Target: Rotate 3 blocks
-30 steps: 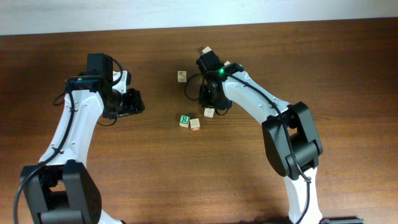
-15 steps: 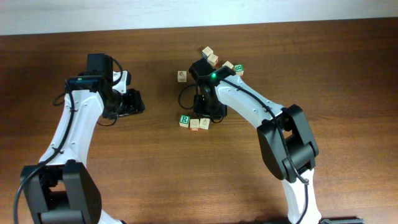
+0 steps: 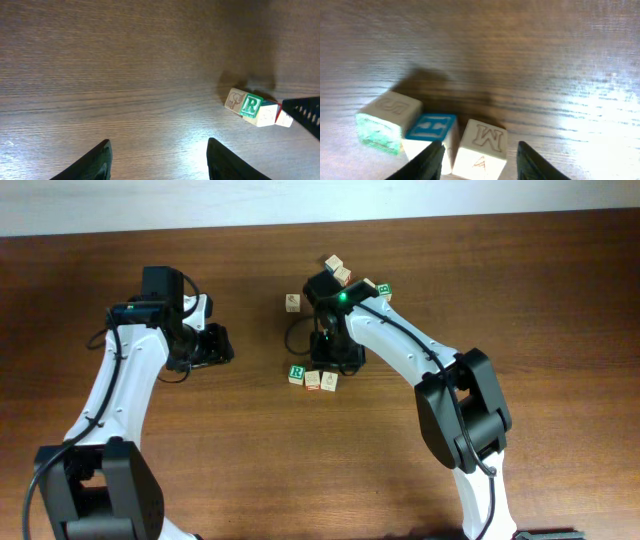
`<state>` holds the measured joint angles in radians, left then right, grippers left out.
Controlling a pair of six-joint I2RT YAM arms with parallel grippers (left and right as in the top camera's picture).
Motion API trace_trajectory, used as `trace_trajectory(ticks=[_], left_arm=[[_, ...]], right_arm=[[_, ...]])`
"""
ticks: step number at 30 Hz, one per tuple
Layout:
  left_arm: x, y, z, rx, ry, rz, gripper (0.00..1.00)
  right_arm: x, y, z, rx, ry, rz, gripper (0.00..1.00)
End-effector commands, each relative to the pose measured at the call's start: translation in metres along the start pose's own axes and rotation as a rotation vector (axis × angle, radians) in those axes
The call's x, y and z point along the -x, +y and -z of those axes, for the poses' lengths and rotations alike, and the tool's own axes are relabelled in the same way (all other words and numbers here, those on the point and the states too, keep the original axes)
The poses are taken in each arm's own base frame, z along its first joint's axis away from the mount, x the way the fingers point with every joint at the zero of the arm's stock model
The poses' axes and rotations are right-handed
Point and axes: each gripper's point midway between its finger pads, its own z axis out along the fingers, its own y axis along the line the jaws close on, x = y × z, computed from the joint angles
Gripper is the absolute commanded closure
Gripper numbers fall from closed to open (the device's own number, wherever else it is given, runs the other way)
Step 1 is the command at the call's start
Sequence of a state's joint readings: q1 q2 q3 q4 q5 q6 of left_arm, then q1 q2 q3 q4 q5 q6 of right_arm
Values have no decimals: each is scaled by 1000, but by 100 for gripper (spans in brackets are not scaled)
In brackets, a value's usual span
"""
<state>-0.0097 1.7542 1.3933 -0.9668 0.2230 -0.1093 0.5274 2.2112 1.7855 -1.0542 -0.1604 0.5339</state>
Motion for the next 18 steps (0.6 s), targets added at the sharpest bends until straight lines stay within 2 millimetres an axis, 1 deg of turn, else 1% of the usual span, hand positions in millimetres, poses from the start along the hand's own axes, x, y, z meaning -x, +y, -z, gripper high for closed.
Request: trace_trajectory(ticks=[1, 3, 5, 9, 11, 12, 14, 18], left_arm=[[1, -5, 0, 6, 1, -56, 41], [-1, -6, 0, 6, 9, -78, 41], [-2, -7, 0, -2, 14, -116, 41], [-3, -7, 0, -2, 18, -208, 46], [-2, -7, 0, -1, 13, -239, 47], [0, -7, 0, -1, 6, -252, 47], [7, -3, 0, 25, -18, -253, 47], [23, 9, 3, 65, -79, -232, 46]], right_arm=[[13, 18, 21, 38, -53, 66, 51], [20, 24, 30, 55, -79, 103, 50], [26, 31, 33, 76, -102, 114, 51], [32, 43, 30, 99, -140, 136, 57], [34, 52, 28, 114, -162, 153, 61], [35, 58, 27, 122, -175, 165, 64], [36, 64, 26, 132, -192, 179, 66], [35, 71, 18, 145, -210, 197, 67]])
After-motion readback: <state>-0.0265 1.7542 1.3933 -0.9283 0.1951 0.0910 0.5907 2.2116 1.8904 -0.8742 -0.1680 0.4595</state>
